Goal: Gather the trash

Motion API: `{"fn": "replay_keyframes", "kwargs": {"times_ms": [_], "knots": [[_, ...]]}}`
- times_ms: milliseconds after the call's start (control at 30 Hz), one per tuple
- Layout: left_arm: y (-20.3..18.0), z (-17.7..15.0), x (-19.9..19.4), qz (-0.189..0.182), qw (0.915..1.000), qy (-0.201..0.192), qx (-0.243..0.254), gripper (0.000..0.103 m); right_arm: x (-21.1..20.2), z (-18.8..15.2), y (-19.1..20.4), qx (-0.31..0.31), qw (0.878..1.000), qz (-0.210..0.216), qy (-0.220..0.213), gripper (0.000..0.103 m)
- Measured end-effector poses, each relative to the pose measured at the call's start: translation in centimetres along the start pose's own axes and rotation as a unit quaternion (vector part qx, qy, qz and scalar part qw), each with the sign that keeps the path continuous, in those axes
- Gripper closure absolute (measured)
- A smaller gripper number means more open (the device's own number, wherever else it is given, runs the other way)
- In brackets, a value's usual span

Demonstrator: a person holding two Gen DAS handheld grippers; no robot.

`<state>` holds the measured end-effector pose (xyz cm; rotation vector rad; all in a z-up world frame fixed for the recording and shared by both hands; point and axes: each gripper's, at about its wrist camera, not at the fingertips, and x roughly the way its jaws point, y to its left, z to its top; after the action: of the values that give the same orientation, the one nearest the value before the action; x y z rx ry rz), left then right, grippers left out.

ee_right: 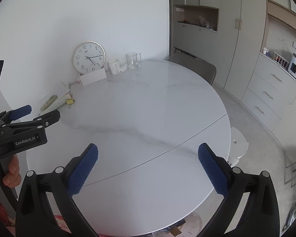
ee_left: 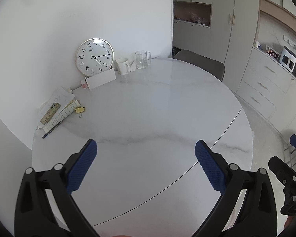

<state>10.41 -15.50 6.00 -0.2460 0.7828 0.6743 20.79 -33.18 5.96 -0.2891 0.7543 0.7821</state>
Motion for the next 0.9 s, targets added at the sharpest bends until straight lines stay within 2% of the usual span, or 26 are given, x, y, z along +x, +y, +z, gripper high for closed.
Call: {"fn": "replay_keyframes", "kwargs": {"times_ms": [900], "knots": [[-1.4, -0.3, 0.6, -0.015, 0.9996, 0.010, 0.021, 0.008, 1.1, -0.7, -0.8, 0.017, 1.000, -0.007, 0.018, 0.002]]}}
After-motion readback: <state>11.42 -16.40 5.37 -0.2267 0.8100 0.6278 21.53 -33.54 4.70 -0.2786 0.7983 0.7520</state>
